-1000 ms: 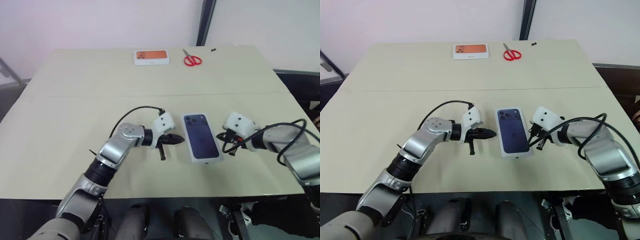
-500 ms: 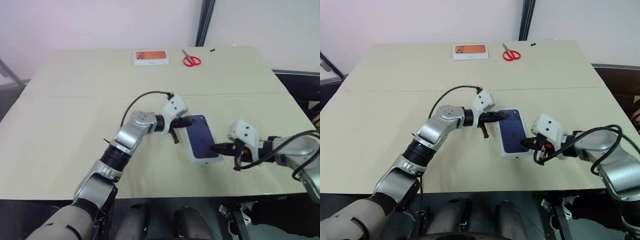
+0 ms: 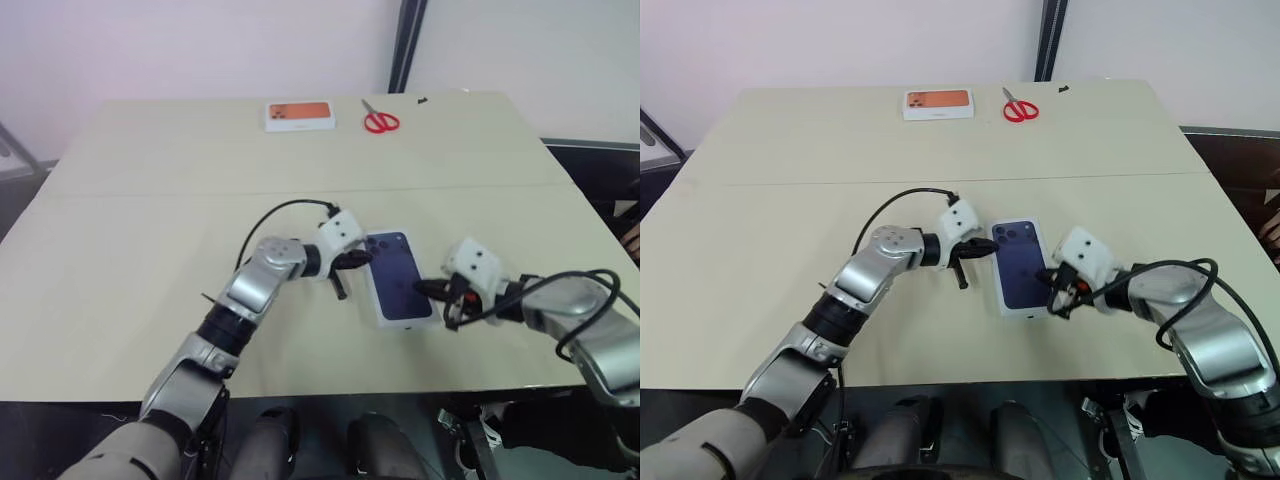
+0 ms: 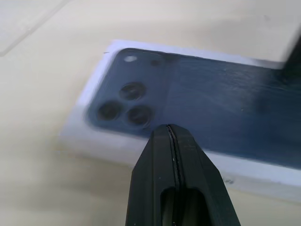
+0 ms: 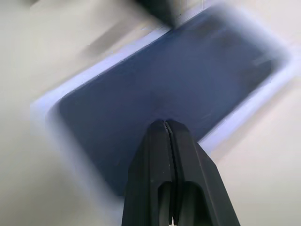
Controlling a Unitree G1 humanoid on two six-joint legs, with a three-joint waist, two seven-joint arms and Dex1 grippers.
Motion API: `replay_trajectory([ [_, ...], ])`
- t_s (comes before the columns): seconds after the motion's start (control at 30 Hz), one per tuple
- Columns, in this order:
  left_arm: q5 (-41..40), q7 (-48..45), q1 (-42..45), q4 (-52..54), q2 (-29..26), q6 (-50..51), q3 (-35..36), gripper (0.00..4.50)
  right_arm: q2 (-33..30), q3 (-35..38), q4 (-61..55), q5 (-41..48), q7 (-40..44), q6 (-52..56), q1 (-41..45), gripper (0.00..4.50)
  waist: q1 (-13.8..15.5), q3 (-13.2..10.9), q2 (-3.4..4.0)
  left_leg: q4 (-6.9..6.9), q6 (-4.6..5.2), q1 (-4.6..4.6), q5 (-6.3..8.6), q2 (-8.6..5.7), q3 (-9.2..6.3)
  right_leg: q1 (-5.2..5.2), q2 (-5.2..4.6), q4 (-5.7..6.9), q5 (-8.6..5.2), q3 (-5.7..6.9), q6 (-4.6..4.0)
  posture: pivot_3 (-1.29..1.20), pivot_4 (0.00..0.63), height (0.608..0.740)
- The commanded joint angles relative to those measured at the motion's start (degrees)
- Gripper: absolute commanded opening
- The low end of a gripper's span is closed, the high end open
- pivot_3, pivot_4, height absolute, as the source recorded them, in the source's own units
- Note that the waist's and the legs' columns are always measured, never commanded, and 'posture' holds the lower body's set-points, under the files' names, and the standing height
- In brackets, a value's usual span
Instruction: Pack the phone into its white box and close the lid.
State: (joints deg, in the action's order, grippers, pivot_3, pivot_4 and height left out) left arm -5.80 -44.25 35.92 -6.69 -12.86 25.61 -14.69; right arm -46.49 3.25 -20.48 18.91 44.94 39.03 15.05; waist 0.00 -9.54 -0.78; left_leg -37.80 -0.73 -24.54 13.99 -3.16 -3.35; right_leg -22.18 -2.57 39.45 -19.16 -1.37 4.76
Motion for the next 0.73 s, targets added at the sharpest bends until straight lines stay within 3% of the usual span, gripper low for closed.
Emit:
replay_trajectory([
  [0.03,-5.0,2.9,-5.2,12.0,-3.6,0.9,10.4,0.0,2.0,4.8,5.9,1.2,-1.6,-3.6,4.2,0.02,0.0,0.0,0.0,0.0,-0.02,0.0,-0.01,0.0,0.0,-0.01,0.0,0.02,0.0,0.0,0.0,0.0,0.15,0.74],
  [0.23,-8.4,7.2,-18.6,22.8,-9.0,1.7,21.6,0.0,4.4,6.7,18.8,2.5,0.1,-7.8,10.9,0.02,0.5,0.0,0.03,0.01,0.06,0.01,0.04,-0.01,0.04,0.02,-0.04,-0.02,0.0,-0.01,0.0,0.0,0.15,0.74],
  [0.4,-10.4,11.1,-25.9,27.1,-9.8,1.5,27.2,0.0,4.9,6.5,26.7,3.5,4.5,-10.5,13.2,0.02,0.9,0.0,0.03,-0.01,0.21,0.01,0.13,-0.02,0.04,0.07,-0.07,-0.07,0.0,0.01,0.0,0.0,0.15,0.74],
  [0.73,-10.5,13.6,-31.9,28.7,-11.3,-0.7,28.5,0.0,5.0,5.4,29.1,3.4,9.8,-13.2,13.3,0.02,0.6,0.0,0.05,0.1,0.23,0.03,0.15,-0.02,0.04,0.03,-0.06,-0.08,0.01,0.0,-0.01,0.0,0.15,0.74],
])
